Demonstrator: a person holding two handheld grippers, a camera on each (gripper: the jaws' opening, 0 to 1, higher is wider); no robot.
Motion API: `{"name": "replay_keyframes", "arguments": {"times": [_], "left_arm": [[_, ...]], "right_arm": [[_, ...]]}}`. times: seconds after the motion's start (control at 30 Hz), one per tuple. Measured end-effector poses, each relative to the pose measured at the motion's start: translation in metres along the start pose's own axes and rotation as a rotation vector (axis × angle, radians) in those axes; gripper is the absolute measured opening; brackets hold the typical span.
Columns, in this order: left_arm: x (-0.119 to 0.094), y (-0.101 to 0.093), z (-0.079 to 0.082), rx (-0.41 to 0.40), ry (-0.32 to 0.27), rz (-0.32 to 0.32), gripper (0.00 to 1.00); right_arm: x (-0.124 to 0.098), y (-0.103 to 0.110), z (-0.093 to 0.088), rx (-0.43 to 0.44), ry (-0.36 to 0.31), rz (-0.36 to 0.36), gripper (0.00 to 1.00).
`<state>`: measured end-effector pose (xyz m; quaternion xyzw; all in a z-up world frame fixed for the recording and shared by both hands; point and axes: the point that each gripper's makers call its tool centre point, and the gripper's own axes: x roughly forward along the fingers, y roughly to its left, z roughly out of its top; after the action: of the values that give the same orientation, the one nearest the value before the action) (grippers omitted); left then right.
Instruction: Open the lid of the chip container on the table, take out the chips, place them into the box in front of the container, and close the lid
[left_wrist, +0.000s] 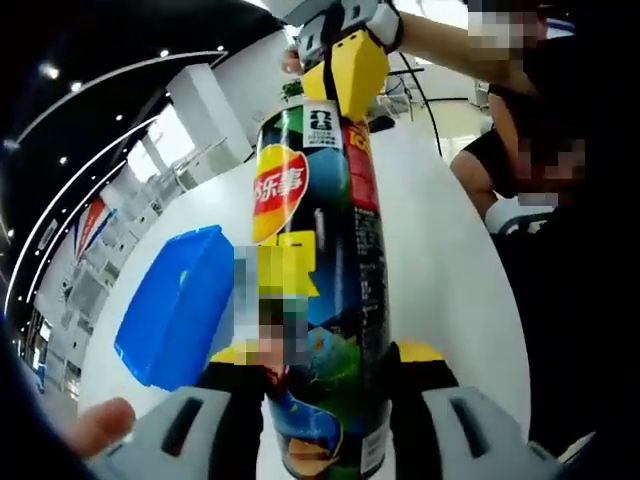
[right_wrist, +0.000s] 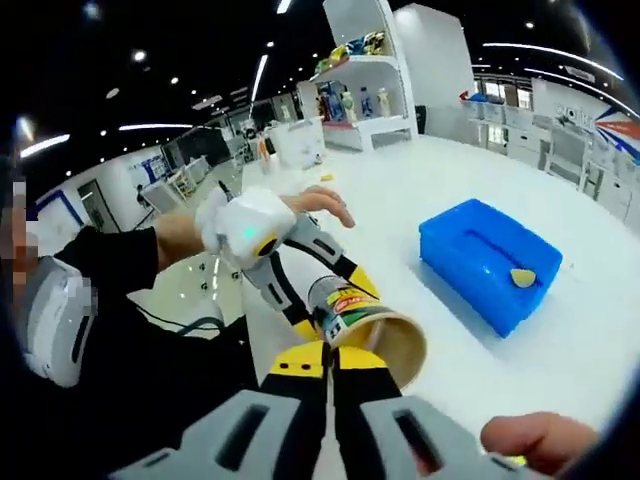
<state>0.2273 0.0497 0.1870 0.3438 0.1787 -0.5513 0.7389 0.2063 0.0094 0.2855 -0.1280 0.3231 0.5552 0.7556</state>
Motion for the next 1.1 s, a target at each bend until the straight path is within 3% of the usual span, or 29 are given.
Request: {"name": "replay_keyframes", "arguments": {"times": [0.2, 0.4, 0.77, 0.97, 1.1], "left_arm": [[-0.007, 0.005, 0.0, -0.043, -0.048, 0.028, 0.49], [-0.009, 0.014, 0.004, -0.1, -0.159, 0.084, 0.49], [-0.01, 0.022, 0.008, -0.202, -0.366, 0.162, 0.49], [-0.002, 0.025, 0.013, -0.312, -0.468, 0.146, 0.49], [0.002, 0.025, 0.013, -0.371, -0.496, 0.136, 0.49]], "right_arm": [[0.008, 0.011, 0.031, -0.042, 0.092, -0.016, 0.0], [0.02, 0.021, 0.057, -0.006, 0.143, -0.019, 0.0], [0.042, 0.035, 0.072, -0.024, 0.228, -0.027, 0.0], [0.052, 0.031, 0.077, -0.026, 0.273, -0.07, 0.0], [0.057, 0.026, 0.079, -0.004, 0.291, -0.088, 0.0]]}}
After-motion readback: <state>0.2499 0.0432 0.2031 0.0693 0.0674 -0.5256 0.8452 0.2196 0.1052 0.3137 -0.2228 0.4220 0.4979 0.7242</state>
